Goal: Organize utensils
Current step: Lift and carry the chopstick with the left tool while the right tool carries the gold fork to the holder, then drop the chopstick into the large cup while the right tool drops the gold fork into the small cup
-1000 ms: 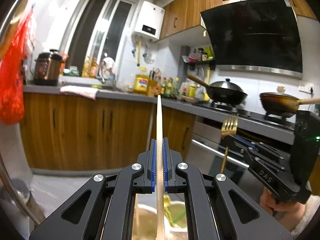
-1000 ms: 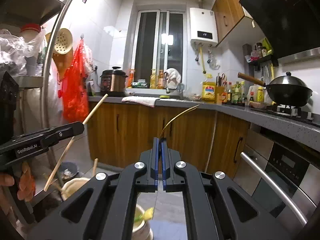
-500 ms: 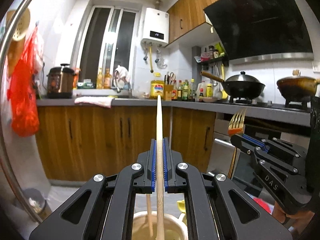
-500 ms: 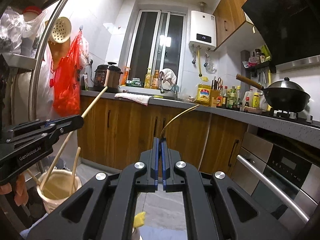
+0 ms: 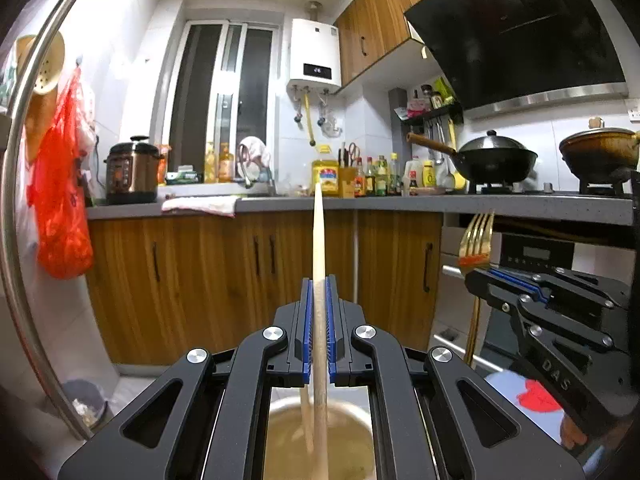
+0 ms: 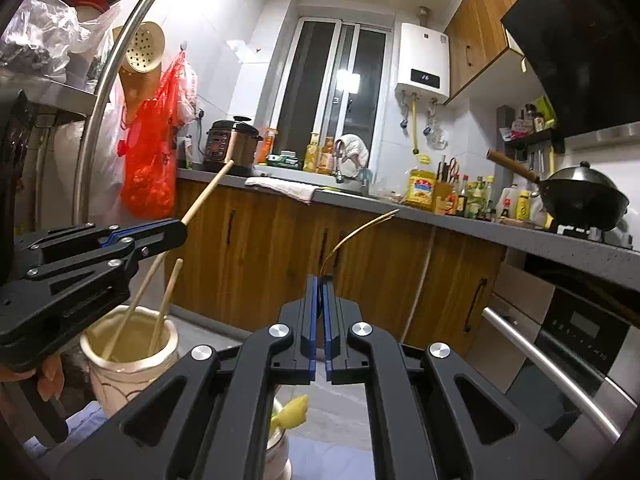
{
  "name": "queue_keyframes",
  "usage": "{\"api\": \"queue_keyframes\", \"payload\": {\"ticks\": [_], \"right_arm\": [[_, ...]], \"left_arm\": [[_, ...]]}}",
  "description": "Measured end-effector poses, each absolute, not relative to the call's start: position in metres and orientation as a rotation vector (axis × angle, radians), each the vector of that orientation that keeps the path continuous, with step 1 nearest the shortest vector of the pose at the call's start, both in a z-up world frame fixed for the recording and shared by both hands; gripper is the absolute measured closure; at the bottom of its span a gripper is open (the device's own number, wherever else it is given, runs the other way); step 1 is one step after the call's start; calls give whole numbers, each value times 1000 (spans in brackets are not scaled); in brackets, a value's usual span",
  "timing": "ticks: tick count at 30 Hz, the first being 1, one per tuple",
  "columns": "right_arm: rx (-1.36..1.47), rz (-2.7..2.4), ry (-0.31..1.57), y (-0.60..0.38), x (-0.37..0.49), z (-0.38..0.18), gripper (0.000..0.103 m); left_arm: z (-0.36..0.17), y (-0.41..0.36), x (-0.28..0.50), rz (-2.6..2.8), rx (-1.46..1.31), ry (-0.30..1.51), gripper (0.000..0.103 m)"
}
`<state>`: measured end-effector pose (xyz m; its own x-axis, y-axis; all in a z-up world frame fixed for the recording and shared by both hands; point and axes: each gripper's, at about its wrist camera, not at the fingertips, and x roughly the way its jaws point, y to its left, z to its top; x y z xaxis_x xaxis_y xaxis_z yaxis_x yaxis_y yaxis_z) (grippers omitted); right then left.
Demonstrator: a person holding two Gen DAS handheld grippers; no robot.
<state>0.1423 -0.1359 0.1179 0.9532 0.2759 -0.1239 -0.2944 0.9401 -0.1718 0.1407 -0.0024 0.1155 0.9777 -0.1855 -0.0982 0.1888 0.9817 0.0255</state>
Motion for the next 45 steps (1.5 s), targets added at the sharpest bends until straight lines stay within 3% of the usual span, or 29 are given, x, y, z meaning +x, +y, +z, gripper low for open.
{"api": "queue_keyframes", "payload": {"ticks": [10, 23, 34, 38, 42, 45], "right_arm": [[-166, 376, 139, -144, 141, 108, 101], [-146, 405, 192, -143, 144, 100, 100], [-127, 431, 236, -146, 151, 95, 100], [-116, 435, 247, -147, 154, 93, 100], [-110, 437, 253, -148, 156, 93, 100], [-111, 436, 252, -148, 156, 93, 100]], "left_arm": [[104, 23, 129, -295, -49, 271, 96], [97, -12, 119, -289, 168, 227, 96], [99, 0, 123, -282, 99, 245, 91], [100, 2, 122, -286, 80, 237, 68], [102, 2, 120, -282, 69, 218, 59], [104, 2, 119, -272, 64, 208, 41]]}}
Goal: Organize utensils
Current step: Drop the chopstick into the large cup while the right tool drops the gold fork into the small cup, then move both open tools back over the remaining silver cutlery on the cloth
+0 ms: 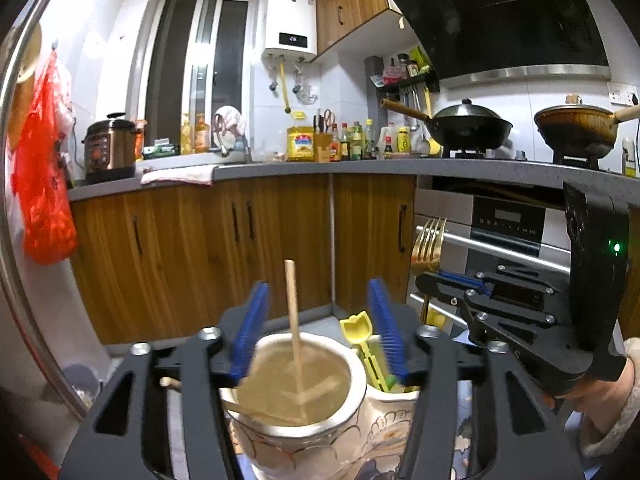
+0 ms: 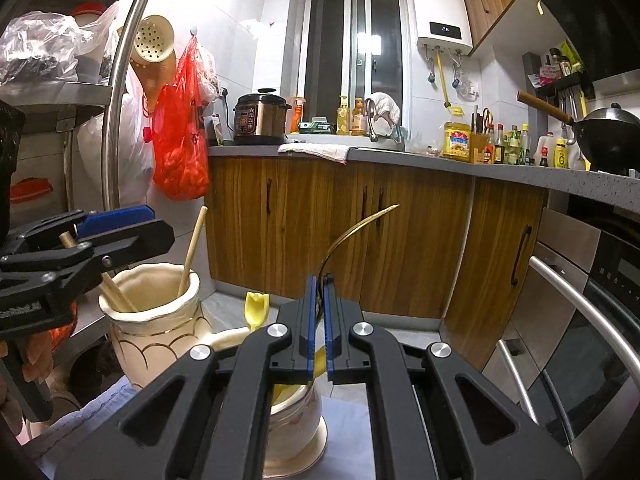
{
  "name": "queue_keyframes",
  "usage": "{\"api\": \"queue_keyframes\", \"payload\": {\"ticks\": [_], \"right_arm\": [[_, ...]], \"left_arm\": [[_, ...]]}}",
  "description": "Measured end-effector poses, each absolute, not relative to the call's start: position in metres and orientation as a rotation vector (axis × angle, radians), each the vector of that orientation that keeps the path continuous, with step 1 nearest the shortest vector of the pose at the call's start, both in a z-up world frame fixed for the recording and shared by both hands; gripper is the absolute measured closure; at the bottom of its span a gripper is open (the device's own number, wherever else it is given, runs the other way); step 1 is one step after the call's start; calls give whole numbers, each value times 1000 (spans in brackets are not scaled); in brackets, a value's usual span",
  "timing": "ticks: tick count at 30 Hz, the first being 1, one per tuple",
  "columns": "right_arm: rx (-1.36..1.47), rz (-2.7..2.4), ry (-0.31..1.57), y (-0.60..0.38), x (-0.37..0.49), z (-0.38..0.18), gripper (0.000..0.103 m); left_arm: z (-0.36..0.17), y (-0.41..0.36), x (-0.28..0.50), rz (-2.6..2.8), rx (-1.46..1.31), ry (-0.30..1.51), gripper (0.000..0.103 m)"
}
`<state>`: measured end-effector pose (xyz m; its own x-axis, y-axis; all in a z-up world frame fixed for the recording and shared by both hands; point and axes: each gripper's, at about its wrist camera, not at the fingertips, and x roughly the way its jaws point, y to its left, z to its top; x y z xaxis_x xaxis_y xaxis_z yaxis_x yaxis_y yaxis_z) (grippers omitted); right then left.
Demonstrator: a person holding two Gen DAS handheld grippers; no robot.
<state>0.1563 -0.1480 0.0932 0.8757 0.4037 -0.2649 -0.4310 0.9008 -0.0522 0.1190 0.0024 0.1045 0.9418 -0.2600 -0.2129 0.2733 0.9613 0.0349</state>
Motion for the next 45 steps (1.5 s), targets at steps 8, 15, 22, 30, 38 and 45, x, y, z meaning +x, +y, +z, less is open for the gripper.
{"api": "queue_keyframes", "payload": {"ticks": [8, 15, 22, 30, 38, 45], "right_arm": [[-67, 445, 255, -156, 159, 94, 83], [-59, 450, 239, -156, 156, 97, 59], [-41, 444, 264, -163, 143, 113, 36], [7, 425, 348, -180, 114, 132, 22], [27, 397, 401, -195, 69, 134, 5], [56, 366, 478, -206, 49, 112, 5]], "left_arm": [[107, 1, 117, -251, 71, 191, 33], [113, 4, 116, -241, 70, 188, 30], [130, 11, 102, -215, 55, 181, 24], [140, 18, 72, -146, 77, 215, 20], [136, 11, 33, -127, 48, 274, 15], [115, -1, 12, -133, 5, 346, 12]]}}
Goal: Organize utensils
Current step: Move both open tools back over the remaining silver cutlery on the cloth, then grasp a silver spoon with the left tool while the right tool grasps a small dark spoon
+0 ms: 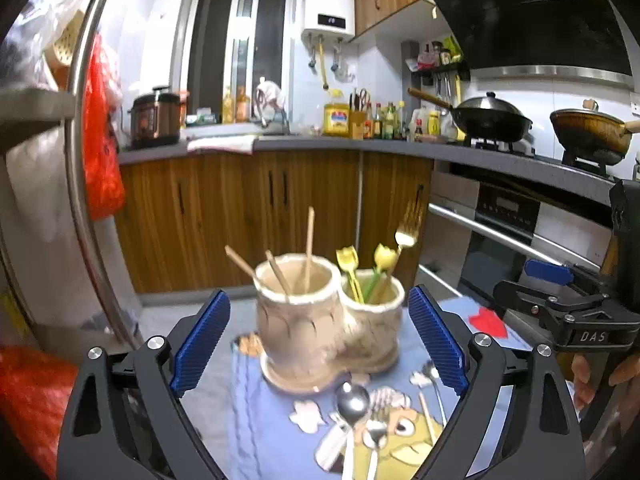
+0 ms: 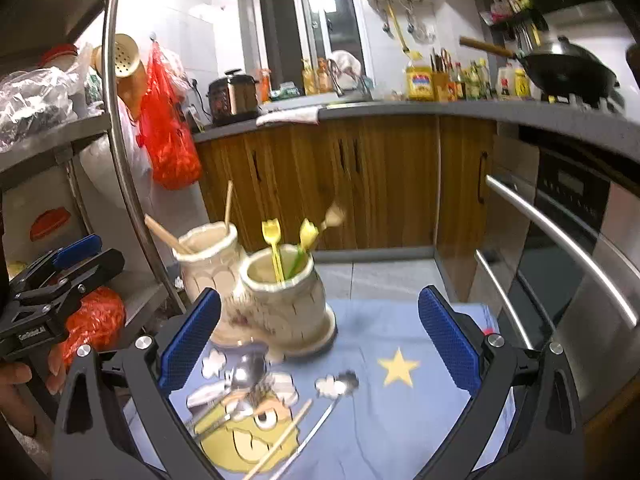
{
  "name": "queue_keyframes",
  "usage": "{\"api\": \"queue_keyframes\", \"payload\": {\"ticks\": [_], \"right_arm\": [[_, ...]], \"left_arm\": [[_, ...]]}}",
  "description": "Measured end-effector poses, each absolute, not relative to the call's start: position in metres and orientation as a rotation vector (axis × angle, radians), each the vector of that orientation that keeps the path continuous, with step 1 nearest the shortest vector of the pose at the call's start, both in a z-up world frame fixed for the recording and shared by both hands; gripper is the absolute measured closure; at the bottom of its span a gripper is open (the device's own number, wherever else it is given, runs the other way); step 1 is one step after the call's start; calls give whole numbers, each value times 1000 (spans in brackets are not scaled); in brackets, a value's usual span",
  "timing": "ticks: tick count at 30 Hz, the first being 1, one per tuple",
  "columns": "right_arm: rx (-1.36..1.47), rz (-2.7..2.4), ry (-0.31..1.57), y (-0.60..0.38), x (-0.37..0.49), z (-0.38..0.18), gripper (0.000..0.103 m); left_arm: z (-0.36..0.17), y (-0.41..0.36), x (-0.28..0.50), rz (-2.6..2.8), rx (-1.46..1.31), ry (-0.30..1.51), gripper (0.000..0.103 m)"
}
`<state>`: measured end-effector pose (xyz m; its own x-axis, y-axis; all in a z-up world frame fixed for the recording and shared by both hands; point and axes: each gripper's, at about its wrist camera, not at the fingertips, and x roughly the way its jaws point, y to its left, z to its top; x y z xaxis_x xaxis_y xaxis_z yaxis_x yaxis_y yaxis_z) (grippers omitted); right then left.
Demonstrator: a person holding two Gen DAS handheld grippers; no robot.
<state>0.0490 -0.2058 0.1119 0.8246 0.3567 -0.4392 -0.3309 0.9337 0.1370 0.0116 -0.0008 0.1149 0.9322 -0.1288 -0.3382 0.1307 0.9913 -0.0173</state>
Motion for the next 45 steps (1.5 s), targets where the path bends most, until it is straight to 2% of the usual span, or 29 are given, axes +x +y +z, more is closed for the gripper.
{"api": "queue_keyframes", "payload": {"ticks": [18, 27, 29, 32, 35, 38, 42, 45], "right_arm": [[-6, 184, 680, -237, 76, 13, 5], [-43, 240, 818, -223, 94, -14, 6], [-58, 243, 835, -220, 96, -16, 9], [-57, 241, 851, -219, 97, -20, 18], [-59, 252, 855, -216, 98, -21, 21], [-65, 261, 854, -214, 99, -19, 21], [-83, 265, 845, -208, 100, -18, 28], [-94, 272, 842, -203, 101, -17, 37]], "left_arm": [[0, -12, 42, -126, 59, 671, 13], [-25, -30, 54, -200, 104, 784, 47], [-30, -38, 56, -224, 126, 813, 66], [-36, -43, 58, -254, 136, 843, 78], [-39, -44, 60, -255, 143, 853, 85], [-40, -45, 62, -254, 143, 852, 85], [-39, -43, 64, -253, 138, 856, 86], [-39, -44, 65, -224, 152, 855, 97]]}}
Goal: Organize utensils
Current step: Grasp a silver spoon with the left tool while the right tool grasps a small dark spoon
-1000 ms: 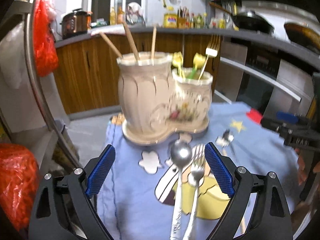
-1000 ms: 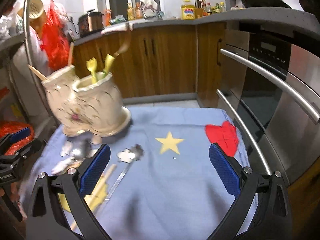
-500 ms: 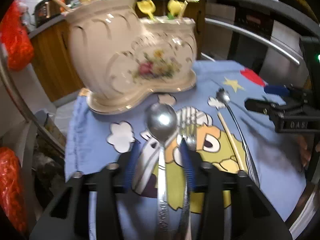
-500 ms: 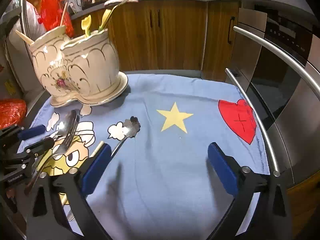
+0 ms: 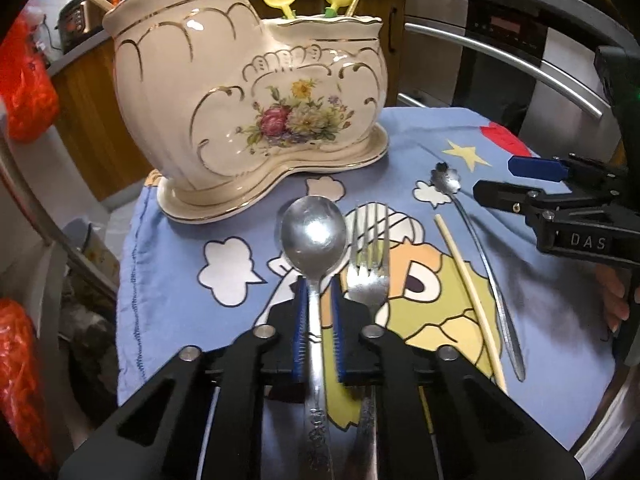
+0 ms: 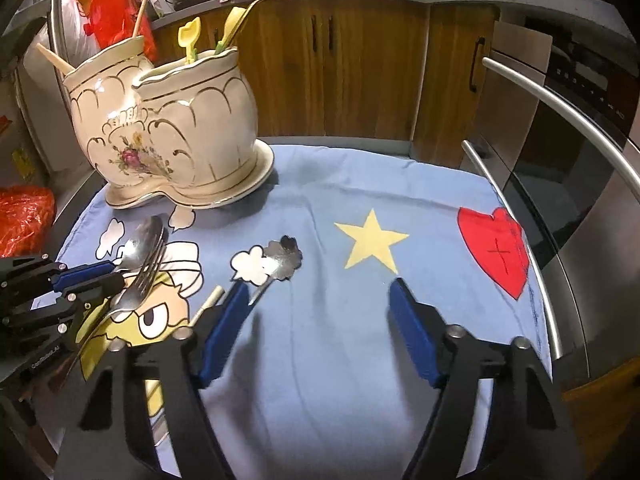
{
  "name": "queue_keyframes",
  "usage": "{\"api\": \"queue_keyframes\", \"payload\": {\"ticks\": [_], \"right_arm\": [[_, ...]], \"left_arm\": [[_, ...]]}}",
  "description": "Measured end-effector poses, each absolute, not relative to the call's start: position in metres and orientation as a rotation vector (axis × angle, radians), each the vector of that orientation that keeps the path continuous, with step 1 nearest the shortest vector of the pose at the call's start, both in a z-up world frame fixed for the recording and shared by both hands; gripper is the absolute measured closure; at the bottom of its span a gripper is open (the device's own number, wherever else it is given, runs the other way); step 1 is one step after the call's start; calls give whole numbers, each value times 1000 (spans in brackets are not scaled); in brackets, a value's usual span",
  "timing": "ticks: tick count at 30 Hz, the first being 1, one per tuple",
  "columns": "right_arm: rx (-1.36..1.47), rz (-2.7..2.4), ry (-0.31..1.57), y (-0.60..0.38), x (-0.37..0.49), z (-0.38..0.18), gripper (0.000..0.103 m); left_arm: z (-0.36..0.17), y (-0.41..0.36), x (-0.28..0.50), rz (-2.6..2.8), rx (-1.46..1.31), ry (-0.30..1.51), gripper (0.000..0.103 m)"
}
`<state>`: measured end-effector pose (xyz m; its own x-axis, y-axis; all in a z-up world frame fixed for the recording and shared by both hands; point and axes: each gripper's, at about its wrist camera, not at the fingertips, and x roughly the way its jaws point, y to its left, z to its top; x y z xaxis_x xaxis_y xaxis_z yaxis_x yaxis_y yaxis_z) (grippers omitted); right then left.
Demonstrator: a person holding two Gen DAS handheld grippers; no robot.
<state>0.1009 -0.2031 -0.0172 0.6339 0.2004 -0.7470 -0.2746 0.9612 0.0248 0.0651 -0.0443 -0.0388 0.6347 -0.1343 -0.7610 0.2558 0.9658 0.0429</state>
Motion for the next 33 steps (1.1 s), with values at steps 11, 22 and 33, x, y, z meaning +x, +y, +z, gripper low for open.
{"api": "queue_keyframes", "payload": {"ticks": [11, 22, 33], "right_arm": [[-128, 338, 858, -190, 125, -19, 68], [-161, 377, 910, -176, 134, -30, 80], [-106, 387, 872, -183, 123, -20, 99]], "left_arm": [[-39, -41, 64, -222, 133, 854, 97], [-39, -41, 63, -226, 134, 854, 97], [-38, -37, 63, -230, 117, 859, 97]]}}
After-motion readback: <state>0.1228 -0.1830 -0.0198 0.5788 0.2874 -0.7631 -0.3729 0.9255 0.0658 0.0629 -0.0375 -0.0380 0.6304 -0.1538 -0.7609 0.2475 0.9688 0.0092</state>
